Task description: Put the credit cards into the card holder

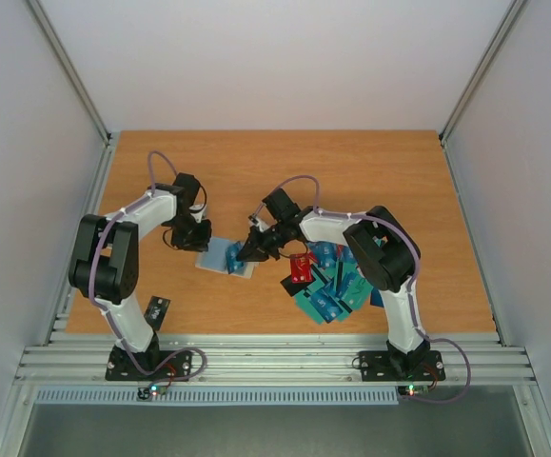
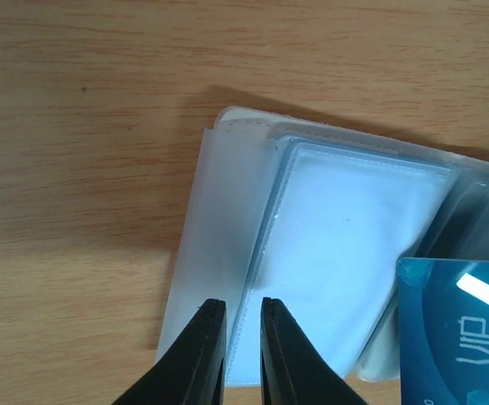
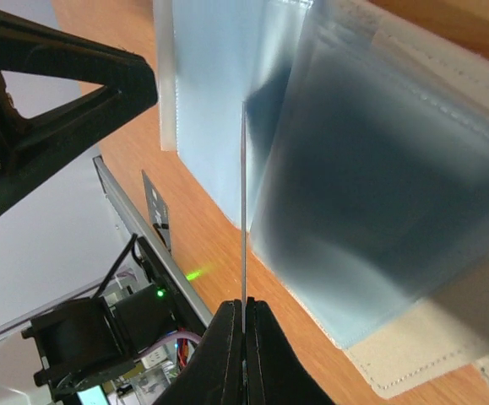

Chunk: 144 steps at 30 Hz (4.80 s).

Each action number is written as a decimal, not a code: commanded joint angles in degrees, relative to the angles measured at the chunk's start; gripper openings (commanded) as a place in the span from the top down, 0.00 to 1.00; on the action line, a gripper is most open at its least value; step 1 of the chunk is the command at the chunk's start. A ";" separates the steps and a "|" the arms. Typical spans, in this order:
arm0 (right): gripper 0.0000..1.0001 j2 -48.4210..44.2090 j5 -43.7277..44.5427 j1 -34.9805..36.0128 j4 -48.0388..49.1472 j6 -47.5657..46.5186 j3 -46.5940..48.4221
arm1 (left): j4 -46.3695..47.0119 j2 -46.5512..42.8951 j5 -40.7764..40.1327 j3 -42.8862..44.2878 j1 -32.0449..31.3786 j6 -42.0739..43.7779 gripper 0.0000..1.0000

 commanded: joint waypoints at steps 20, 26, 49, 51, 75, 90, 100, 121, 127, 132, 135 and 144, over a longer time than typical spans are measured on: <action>0.99 -2.32 0.58 0.54 -0.11 1.15 -0.85 | -0.23 3.74 -0.78 0.36 0.26 2.91 0.85; 0.99 -2.76 0.65 0.55 -0.94 0.80 -1.10 | -0.10 3.95 -0.25 0.36 0.27 2.78 0.85; 0.99 4.12 2.01 0.50 -6.92 0.22 5.59 | -1.57 3.34 1.27 1.73 0.26 3.47 0.86; 0.99 4.57 2.37 0.54 -7.27 0.20 6.22 | -1.69 3.18 1.48 1.77 0.27 3.52 0.86; 0.99 5.98 1.94 0.40 4.12 0.30 4.58 | -2.20 0.15 5.96 -3.08 0.26 1.35 0.86; 0.99 4.19 2.14 0.46 3.37 -5.55 3.39 | -4.07 -0.62 4.91 -4.01 0.28 2.02 0.87; 0.99 1.95 3.70 0.44 -5.59 -13.12 6.34 | -4.58 -0.20 3.93 -3.04 0.27 2.03 0.87; 0.99 4.38 6.07 0.46 2.93 -8.50 4.34 | -5.26 0.78 5.56 -2.84 0.26 1.77 0.88; 0.99 5.23 5.39 0.46 6.33 -6.36 3.13 | -5.35 0.97 6.36 -2.95 0.26 1.59 0.88; 0.99 5.75 4.25 0.54 9.17 -4.63 1.76 | -4.96 1.05 7.27 -3.28 0.26 1.18 0.88; 0.99 5.99 3.62 0.59 11.30 -3.44 0.71 | -4.83 1.06 7.55 -3.49 0.33 0.91 0.88; 0.99 6.61 0.23 0.80 16.42 -1.08 -0.84 | -4.62 0.88 7.69 -3.42 0.26 0.34 0.88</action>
